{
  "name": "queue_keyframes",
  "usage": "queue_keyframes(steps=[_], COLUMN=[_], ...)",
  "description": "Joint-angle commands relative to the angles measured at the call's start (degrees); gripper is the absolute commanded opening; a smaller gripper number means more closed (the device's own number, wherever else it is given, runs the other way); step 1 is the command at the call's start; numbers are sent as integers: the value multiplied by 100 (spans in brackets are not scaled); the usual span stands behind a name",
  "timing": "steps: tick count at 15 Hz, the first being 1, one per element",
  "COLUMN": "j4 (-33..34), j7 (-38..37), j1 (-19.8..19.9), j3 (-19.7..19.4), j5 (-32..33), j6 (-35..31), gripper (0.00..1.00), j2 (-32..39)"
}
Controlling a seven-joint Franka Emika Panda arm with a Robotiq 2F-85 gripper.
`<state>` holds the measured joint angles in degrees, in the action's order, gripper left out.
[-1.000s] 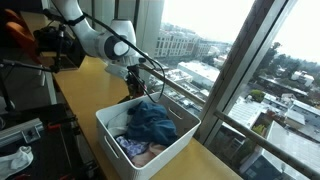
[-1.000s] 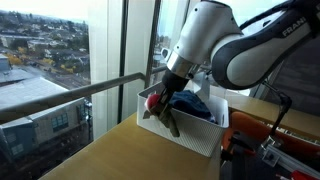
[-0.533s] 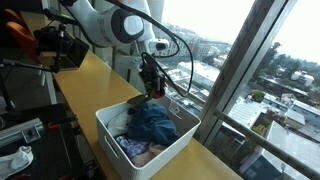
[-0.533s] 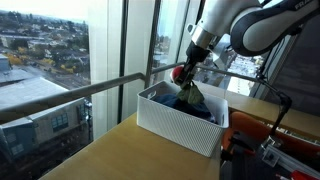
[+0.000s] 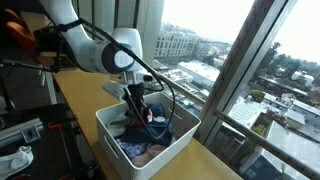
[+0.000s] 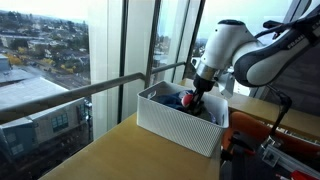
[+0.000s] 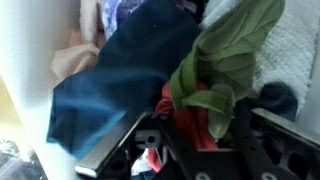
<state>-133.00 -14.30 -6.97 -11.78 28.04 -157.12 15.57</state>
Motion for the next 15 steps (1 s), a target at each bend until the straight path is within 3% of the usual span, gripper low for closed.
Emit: queue_keyframes(steps=[1,5,6,8,13,15], j4=[-38,1,-10,-47,-203,-221], j7=[-293,-257,-231,-184,-152,-184], j1=[-91,-209,-202,-171,-186,-203], j3=[17,-65,-65,-64,-144,-156], j5=[121,28,-2,-41,13,81], j6=[-324,-519,-504,-476,-325,-245], gripper=[5,5,46,54,90,100], j2=[547,798,761,664,109,-123])
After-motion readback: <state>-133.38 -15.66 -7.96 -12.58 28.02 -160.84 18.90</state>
